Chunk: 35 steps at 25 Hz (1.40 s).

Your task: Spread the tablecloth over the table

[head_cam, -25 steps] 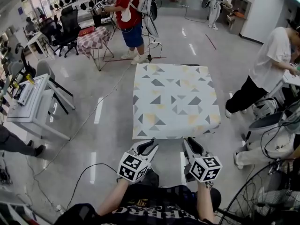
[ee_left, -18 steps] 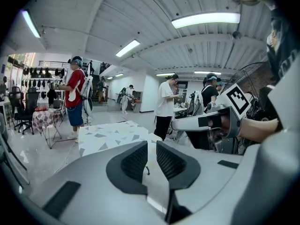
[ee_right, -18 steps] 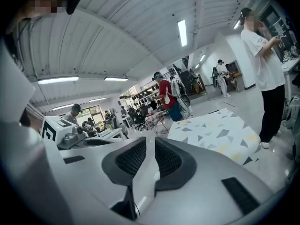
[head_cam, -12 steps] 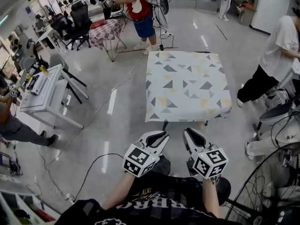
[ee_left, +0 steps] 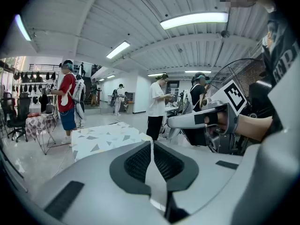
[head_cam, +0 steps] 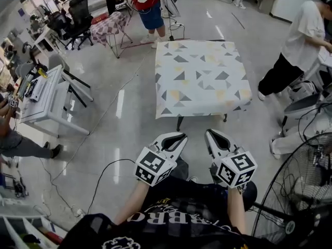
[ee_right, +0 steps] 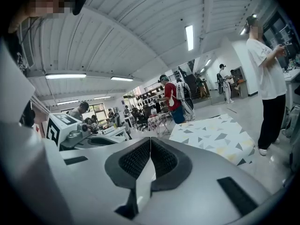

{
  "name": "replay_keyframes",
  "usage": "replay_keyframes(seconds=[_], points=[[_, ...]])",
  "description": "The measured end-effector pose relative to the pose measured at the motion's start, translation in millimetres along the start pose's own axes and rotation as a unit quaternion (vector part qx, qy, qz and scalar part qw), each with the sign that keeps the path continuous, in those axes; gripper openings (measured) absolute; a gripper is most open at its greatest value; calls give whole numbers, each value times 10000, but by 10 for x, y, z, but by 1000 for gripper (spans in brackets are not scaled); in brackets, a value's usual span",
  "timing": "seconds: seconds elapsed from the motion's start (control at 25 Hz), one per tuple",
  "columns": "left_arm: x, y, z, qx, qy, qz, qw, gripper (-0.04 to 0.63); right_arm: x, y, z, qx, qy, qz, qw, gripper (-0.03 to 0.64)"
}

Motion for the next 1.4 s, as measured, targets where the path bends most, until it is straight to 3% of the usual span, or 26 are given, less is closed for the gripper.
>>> replay_keyframes(seconds=[0.44, 1.4], points=[[-136, 296, 28, -332, -154, 10, 9993, 23, -213, 154, -288, -370, -135, 8, 9992, 15], [-271, 536, 187, -544, -379, -42, 9978, 20, -484, 517, -569, -479, -530, -190, 9973, 14]])
Point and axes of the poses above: the fingertips, and each gripper's own axes: z forward along the fingers, y to its right, x out of its top, the point moved 3 cm from there along -z, backward along the fingers, and after that the axes turned 15 degrees about -x, right-handed, at the moved point
